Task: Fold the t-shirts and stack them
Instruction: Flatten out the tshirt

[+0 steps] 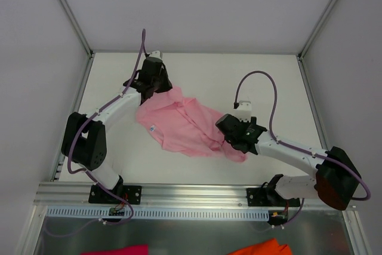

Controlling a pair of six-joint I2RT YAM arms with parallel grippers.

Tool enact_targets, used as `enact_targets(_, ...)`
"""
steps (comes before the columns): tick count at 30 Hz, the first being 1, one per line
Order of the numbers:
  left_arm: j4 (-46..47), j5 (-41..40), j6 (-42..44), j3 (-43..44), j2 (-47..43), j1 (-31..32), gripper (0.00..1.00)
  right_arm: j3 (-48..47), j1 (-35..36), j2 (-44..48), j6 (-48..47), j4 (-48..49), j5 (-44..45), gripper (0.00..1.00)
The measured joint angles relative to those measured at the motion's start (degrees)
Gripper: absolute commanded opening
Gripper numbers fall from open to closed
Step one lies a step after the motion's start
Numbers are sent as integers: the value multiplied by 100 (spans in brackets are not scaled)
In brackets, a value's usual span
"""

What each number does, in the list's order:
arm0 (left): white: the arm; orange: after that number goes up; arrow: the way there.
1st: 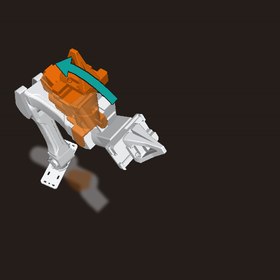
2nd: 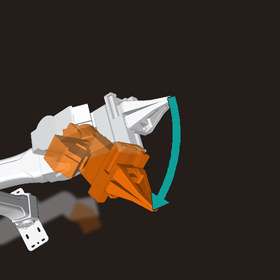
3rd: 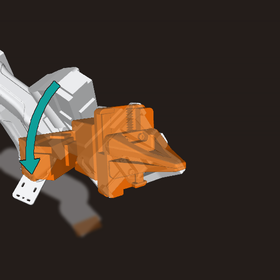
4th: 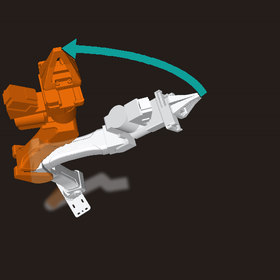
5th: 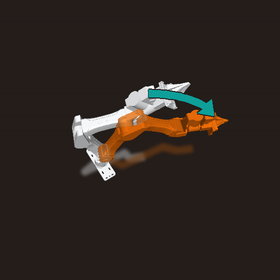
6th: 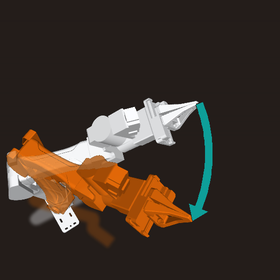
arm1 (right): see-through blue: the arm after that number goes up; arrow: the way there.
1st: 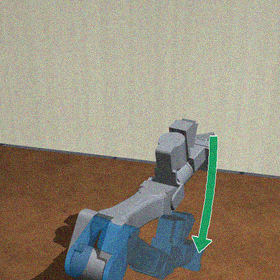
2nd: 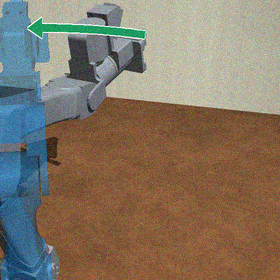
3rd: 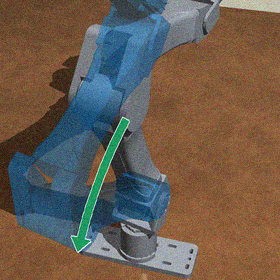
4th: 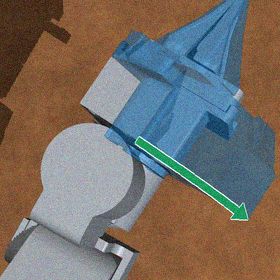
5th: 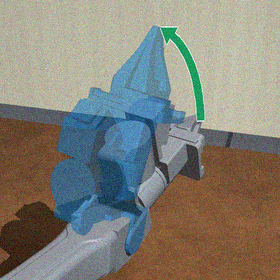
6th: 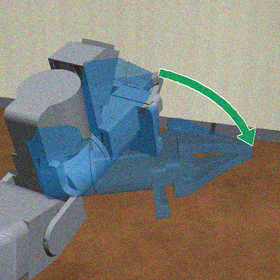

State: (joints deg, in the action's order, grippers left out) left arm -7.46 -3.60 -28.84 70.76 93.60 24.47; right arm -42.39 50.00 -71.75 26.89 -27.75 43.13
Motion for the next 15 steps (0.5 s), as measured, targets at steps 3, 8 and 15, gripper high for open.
enact_targets(3,-4,-2,0,13,7,33,0,0,7,-44,-63,79,-44,69)
enact_targets(8,-7,-7,24,13,7,70,0,133,13,-142,-461,704,-337,69)
enact_targets(15,-9,-11,101,13,7,70,0,219,-72,-297,-879,1307,-640,69)
